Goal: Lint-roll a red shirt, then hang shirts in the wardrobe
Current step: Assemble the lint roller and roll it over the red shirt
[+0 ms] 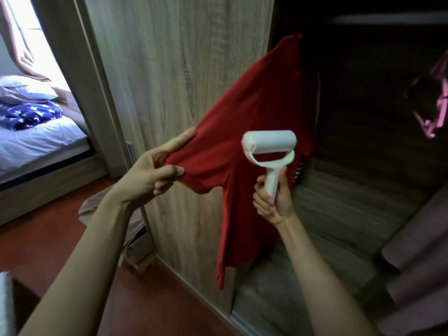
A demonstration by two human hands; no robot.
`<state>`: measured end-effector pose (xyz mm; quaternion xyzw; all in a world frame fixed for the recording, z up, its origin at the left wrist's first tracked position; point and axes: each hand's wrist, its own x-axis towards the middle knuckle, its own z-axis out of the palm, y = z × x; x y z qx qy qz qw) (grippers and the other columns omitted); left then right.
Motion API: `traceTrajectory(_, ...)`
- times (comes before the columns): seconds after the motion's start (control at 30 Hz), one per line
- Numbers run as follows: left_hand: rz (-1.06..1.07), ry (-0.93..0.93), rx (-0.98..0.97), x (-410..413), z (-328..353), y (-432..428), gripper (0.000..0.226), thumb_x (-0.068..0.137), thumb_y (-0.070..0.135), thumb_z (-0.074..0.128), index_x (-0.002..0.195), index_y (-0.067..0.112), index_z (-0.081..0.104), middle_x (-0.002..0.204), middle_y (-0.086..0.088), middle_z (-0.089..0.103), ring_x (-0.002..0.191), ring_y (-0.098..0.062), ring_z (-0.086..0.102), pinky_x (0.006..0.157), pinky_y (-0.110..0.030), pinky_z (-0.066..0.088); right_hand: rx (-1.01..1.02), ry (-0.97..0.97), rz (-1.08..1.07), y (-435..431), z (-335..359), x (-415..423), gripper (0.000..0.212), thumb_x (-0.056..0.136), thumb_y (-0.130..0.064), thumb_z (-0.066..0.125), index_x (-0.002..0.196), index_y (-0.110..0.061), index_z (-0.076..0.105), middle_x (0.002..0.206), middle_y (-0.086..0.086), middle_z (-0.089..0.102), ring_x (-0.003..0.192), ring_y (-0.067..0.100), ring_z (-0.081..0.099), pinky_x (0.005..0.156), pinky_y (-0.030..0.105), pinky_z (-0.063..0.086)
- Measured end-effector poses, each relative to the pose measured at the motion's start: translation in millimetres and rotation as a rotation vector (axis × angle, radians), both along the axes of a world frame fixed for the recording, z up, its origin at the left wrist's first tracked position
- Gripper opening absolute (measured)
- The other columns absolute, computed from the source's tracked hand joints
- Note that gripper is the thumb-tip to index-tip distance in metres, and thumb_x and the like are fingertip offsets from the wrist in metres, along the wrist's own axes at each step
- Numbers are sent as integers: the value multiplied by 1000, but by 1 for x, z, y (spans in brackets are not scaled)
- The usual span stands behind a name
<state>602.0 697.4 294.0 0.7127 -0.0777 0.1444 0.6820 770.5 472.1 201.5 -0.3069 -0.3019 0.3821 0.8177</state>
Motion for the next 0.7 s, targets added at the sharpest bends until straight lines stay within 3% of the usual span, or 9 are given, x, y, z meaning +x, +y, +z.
traceTrajectory(0.13, 90, -56, 95, 4, -20, -24, 73, 92, -17, 46, 141, 37, 46, 63, 10, 52, 38, -4, 32, 37, -13, 34, -34, 63, -223, -25, -27, -22, 58, 66, -67, 69, 80, -11, 71, 36, -4, 38, 24, 4, 33, 27, 10, 26)
traceTrajectory(0.2, 121, -80, 168, 9, -34, -36, 70, 94, -13, 48, 143, 37, 40, 77, 15, 65, 42, -6, 38, 43, -15, 41, -104, 58, -332, -35, -37, -30, 60, 66, -69, 69, 81, -11, 71, 37, -3, 38, 25, 4, 32, 28, 11, 25)
traceTrajectory(0.23, 131, -99, 203, 11, -39, -43, 69, 95, -10, 49, 144, 38, 38, 98, 15, 69, 44, -7, 41, 46, -16, 44, -132, 56, -373, -39, -41, -33, 61, 66, -70, 68, 82, -11, 70, 37, -3, 38, 25, 5, 32, 28, 11, 23)
traceTrajectory(0.3, 118, -124, 235, 19, -53, -52, 68, 96, -6, 51, 146, 36, 35, 134, 18, 58, 49, -7, 46, 53, -18, 49, -174, 51, -429, -48, -48, -38, 63, 68, -70, 66, 84, -10, 70, 38, -3, 37, 25, 5, 31, 29, 13, 19)
traceTrajectory(0.37, 83, -117, 243, 28, -66, -58, 68, 97, -5, 51, 148, 35, 31, 130, 20, 61, 53, -9, 53, 59, -21, 53, -204, 49, -472, -57, -54, -44, 63, 70, -69, 66, 86, -8, 69, 39, -2, 37, 25, 5, 31, 30, 16, 15)
traceTrajectory(0.43, 41, -85, 235, 35, -77, -64, 69, 97, -4, 51, 151, 30, 26, 104, 1, 71, 60, -11, 63, 63, -21, 56, -226, 61, -516, -67, -61, -50, 63, 70, -68, 67, 87, -7, 68, 39, -2, 36, 25, 5, 31, 30, 15, 15)
traceTrajectory(0.5, -8, -42, 220, 42, -87, -68, 70, 97, -4, 50, 152, 27, 21, 95, -6, 71, 75, -8, 69, 66, -17, 54, -251, 86, -564, -77, -68, -56, 65, 69, -68, 68, 88, -7, 67, 40, -2, 37, 24, 5, 31, 29, 11, 19)
traceTrajectory(0.6, -80, 17, 231, 55, -101, -74, 72, 97, -3, 51, 153, 28, 18, 110, 0, 70, 106, -8, 68, 88, -21, 53, -279, 137, -646, -92, -81, -66, 65, 69, -69, 66, 88, -7, 67, 39, -2, 37, 24, 6, 31, 28, 10, 24)
traceTrajectory(0.7, -139, 39, 266, 69, -114, -80, 72, 96, -4, 54, 154, 28, 24, 128, 8, 64, 110, -4, 58, 101, -21, 42, -330, 202, -749, -104, -88, -75, 60, 73, -68, 56, 84, -10, 67, 39, -2, 35, 24, 7, 29, 29, 10, 22)
